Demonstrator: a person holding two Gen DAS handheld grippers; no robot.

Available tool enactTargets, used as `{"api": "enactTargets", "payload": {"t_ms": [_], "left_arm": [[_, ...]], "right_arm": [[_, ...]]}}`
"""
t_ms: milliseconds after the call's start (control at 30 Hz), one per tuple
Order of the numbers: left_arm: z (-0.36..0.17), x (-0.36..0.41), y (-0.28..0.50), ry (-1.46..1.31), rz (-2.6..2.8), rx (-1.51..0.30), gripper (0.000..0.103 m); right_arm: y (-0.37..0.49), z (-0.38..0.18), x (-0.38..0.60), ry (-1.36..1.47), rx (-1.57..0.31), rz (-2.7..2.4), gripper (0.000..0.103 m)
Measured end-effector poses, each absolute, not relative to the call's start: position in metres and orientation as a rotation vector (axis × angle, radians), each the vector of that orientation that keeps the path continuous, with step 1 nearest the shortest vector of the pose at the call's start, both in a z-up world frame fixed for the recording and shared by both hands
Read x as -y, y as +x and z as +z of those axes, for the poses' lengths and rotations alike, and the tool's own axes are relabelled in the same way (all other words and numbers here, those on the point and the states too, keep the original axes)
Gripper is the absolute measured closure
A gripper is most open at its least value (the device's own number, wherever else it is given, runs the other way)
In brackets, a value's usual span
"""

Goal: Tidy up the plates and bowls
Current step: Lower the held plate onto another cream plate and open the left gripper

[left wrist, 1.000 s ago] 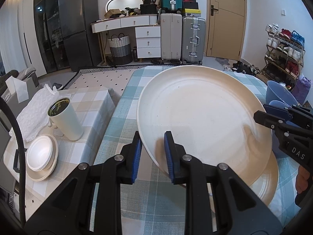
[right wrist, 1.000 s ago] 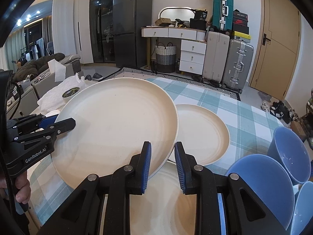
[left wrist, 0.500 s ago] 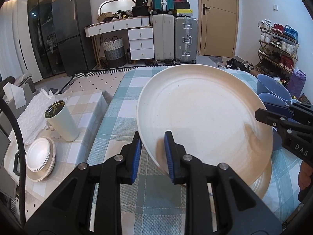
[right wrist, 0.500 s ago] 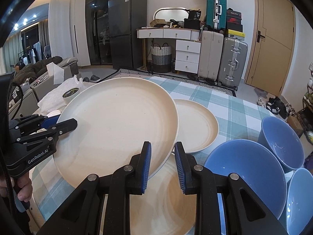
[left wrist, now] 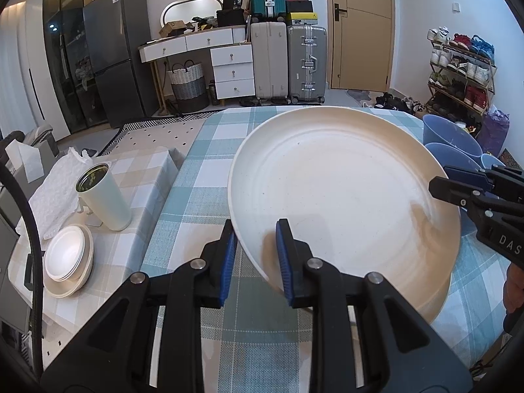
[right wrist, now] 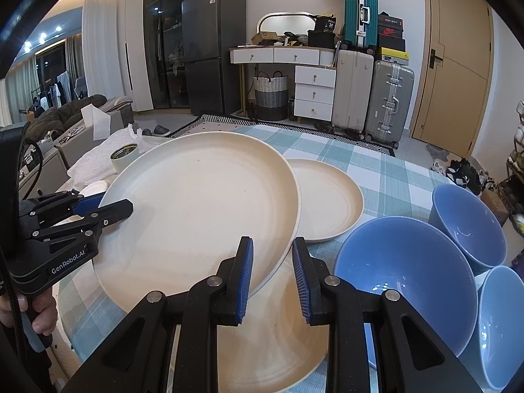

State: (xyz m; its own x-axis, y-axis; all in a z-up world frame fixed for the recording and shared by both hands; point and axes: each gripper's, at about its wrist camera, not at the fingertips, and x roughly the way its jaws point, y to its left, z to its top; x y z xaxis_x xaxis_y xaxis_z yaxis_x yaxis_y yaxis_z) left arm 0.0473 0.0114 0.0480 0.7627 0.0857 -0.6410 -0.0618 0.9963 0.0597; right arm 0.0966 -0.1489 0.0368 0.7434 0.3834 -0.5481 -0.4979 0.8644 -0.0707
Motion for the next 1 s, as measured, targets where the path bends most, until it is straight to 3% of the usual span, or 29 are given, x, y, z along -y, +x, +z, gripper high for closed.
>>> {"api": "enactTargets", "payload": {"t_ms": [1000], "left_arm": [[0.018, 0.005, 0.046, 0.111, 0.027, -0.756, 0.081]], "right_arm": [[0.071, 0.018, 0.170, -0.206, -0.619, 0.458, 0.078]]}}
